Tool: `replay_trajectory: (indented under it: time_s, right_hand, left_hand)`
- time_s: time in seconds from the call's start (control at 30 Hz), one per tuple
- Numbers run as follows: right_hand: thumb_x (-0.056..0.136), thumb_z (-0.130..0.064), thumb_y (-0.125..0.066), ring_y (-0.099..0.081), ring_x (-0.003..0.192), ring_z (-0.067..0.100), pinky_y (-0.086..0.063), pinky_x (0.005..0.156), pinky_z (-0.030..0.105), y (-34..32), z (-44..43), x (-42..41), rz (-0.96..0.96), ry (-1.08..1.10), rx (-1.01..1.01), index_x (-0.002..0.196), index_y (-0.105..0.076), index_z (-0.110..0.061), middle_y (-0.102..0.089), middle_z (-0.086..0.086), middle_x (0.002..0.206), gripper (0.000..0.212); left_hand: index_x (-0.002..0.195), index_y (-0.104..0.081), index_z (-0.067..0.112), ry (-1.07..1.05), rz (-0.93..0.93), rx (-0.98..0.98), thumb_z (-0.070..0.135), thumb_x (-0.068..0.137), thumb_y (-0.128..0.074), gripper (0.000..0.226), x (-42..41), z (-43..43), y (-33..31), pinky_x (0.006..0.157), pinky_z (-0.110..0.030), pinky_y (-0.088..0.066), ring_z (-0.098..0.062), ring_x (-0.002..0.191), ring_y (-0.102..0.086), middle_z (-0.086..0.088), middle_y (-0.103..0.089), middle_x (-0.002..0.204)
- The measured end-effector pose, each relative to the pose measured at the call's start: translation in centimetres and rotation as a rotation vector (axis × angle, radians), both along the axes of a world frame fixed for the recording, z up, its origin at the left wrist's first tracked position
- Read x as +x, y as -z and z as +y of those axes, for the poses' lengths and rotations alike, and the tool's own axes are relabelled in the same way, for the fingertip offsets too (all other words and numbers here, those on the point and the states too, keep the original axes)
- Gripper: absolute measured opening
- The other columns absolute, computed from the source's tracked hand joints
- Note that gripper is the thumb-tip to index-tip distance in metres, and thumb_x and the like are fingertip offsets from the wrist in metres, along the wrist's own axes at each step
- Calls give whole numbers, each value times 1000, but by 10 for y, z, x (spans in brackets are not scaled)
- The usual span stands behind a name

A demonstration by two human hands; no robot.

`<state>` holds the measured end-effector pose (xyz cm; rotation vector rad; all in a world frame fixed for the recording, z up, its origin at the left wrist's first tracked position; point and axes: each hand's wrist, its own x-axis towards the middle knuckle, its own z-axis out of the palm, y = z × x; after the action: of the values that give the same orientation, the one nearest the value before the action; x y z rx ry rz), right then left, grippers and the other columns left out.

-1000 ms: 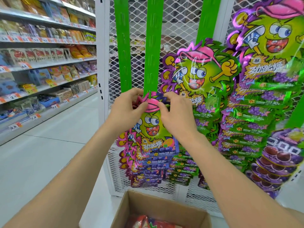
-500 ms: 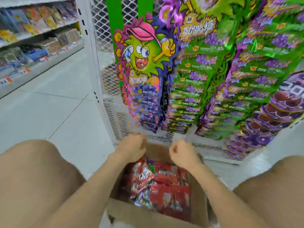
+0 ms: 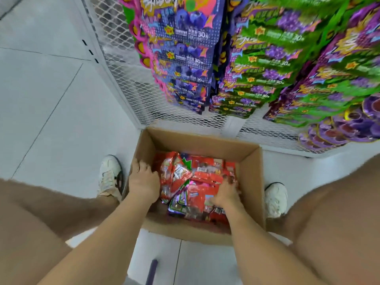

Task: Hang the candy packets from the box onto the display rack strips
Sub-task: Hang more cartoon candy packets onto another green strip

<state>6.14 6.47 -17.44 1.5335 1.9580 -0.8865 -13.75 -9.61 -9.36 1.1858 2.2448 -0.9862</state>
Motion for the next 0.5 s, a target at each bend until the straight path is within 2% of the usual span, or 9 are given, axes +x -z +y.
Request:
replay_trajectory:
  time_s: [0.03, 0.07, 0.17, 0.27, 0.33, 0.43, 0.5]
  right_hand:
    - [72, -36, -92, -44, 141, 43, -46, 112, 49, 5, -6, -3, -23, 3, -56, 161, -17, -22, -28, 21, 160, 118]
    - [69, -41, -93, -41, 141, 45, -44, 113, 52, 11, -13, -8, -32, -33, -81, 161, -12, -29, -23, 21, 162, 123]
    - [74, -43, -85, -41, 139, 46, -38, 117, 55, 20, -34, -22, -43, -209, -6, 150, -26, -36, -31, 18, 158, 97]
    - [81, -37, -79, -41, 139, 39, -31, 118, 55, 16, -42, -34, -32, -342, 31, 133, -46, -35, -44, 11, 150, 62]
    - [84, -38, -79, -40, 140, 39, -31, 119, 55, 15, -44, -39, -12, -372, 17, 137, -46, -38, -43, 12, 151, 63]
    - [79, -57, -82, -29, 147, 42, -27, 121, 55, 8, -59, -51, -28, -437, 4, 149, -37, -41, -32, 17, 157, 85]
    - [83, -47, -82, -30, 146, 40, -27, 121, 53, 4, -72, -60, -64, -451, 94, 143, -49, -35, -37, 16, 154, 70]
  left_hand:
    - [151, -49, 20, -3, 9, -54, 33, 104, -42, 50, 0, -1, 1, 126, -66, -3, -46, 155, -18, -20, -35, 164]
    - [153, -47, 21, -4, 11, -97, 35, 104, -42, 51, -1, -1, 2, 125, -68, -7, -48, 153, -20, -20, -36, 164]
    - [156, -41, 23, -33, -81, -94, 36, 104, -47, 54, -10, 3, 8, 121, -65, -17, -46, 149, -26, -17, -37, 162]
    - [150, -48, 22, -126, -369, 22, 24, 104, -50, 47, -22, 11, 14, 119, -59, -32, -40, 142, -42, -14, -49, 153]
    - [145, -54, 18, -229, -569, 104, 22, 106, -48, 40, -29, 13, 16, 108, -49, -49, -37, 129, -58, -16, -61, 142]
    - [145, -56, 18, -260, -638, 129, 23, 106, -51, 40, -33, 18, 12, 94, -38, -54, -33, 122, -63, -13, -63, 140]
    - [144, -57, 17, -227, -638, 128, 19, 105, -51, 40, -35, 19, 9, 93, -38, -55, -32, 120, -63, -11, -62, 141]
